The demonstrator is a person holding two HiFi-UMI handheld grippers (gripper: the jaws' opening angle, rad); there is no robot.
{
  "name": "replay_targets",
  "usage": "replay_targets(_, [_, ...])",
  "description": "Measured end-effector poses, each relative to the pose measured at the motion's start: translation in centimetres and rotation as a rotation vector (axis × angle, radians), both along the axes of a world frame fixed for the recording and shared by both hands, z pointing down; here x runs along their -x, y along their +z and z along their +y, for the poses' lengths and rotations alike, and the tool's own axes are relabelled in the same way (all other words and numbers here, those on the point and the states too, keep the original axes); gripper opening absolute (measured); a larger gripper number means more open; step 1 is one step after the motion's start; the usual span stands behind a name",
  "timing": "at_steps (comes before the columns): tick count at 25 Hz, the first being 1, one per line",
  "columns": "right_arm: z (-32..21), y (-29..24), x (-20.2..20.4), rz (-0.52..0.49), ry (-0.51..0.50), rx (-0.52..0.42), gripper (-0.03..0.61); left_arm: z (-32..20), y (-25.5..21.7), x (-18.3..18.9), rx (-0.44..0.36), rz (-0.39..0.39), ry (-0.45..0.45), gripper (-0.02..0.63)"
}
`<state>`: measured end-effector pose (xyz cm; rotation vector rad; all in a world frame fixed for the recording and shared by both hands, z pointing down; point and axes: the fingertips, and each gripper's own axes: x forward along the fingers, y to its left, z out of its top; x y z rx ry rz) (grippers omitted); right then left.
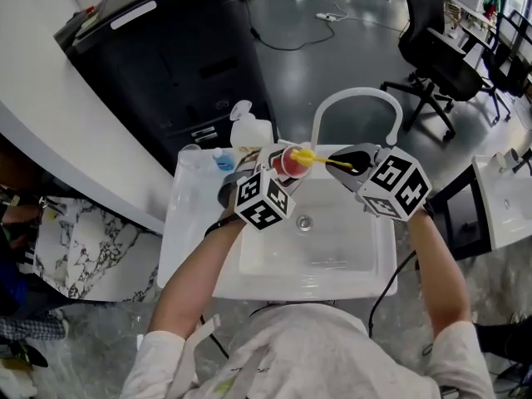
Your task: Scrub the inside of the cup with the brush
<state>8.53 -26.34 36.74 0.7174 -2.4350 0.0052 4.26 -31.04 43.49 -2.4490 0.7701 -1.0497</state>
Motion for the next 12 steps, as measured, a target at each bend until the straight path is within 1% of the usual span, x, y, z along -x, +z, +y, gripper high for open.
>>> replay_targets(6, [0.2, 1.5, 1.7, 0.092, -0.084, 0.024, 0.034, 0.8, 0.4, -0.2, -0.063, -0.104, 0.050, 0.296])
replay_targets(12, [-0.9, 2.6, 2.6, 0.124, -0.077, 0.029, 0.034, 1.0, 0.3, -0.1, -0.085, -0.128, 0.067, 0.296])
